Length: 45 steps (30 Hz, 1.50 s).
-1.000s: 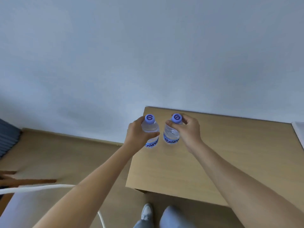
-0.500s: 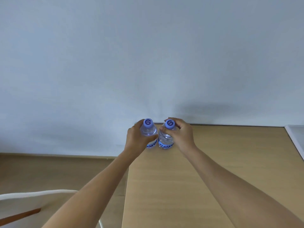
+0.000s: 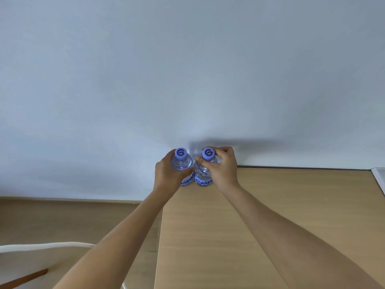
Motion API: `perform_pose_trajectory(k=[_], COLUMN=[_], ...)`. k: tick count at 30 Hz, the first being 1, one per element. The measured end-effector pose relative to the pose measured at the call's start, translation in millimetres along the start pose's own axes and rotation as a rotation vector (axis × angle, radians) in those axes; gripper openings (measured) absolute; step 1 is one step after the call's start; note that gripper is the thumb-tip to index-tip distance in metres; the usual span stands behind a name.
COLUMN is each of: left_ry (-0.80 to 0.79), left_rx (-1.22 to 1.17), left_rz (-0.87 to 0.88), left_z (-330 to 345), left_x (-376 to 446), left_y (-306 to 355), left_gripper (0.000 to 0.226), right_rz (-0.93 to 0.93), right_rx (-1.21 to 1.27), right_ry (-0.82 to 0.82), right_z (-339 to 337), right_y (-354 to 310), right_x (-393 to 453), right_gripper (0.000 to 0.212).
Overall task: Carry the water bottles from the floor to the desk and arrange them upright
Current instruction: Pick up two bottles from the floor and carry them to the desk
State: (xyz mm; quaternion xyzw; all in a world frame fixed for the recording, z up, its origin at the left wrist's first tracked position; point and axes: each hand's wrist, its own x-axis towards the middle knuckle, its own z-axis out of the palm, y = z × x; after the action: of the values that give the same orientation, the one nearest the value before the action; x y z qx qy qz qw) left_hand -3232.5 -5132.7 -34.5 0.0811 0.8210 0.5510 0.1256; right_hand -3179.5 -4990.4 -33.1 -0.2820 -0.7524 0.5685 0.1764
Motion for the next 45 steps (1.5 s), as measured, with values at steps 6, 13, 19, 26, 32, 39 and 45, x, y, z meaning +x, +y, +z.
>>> perform_pose_trajectory(k=[6, 13, 19, 26, 32, 39, 45], left_ry=[0.039, 0.036, 0.020, -0.027, 0.006, -0.032, -0.232], left_rx=[0.023, 0.066, 0.051, 0.110, 0.210, 0.220, 0.254], left_rz=[0.007, 0.042, 0.025, 0.028, -0.112, -0.068, 0.060], left_z=[4, 5, 4, 4, -8, -12, 17], left_x=[13, 22, 23, 21, 6, -53, -122], left_y=[1, 0, -1, -1, -4, 17, 37], left_gripper=[0.046, 0.050, 0.051, 0.064, 0.089, 0.071, 0.059], right_rz=[0.014, -0.003, -0.041, -0.044, 0.030, 0.049, 0.088], right_rx=[0.018, 0.012, 0.015, -0.005, -0.006, 0.086, 0.125], right_ry=[0.018, 0.024, 0.008, -0.022, -0.011, 0.039, 0.186], right_z=[4, 6, 5, 0, -12, -34, -83], right_y=[1, 2, 4, 2, 4, 3, 15], right_x=[9, 17, 20, 18, 6, -50, -134], right_gripper=[0.028, 0.026, 0.028, 0.050, 0.068, 0.062, 0.059])
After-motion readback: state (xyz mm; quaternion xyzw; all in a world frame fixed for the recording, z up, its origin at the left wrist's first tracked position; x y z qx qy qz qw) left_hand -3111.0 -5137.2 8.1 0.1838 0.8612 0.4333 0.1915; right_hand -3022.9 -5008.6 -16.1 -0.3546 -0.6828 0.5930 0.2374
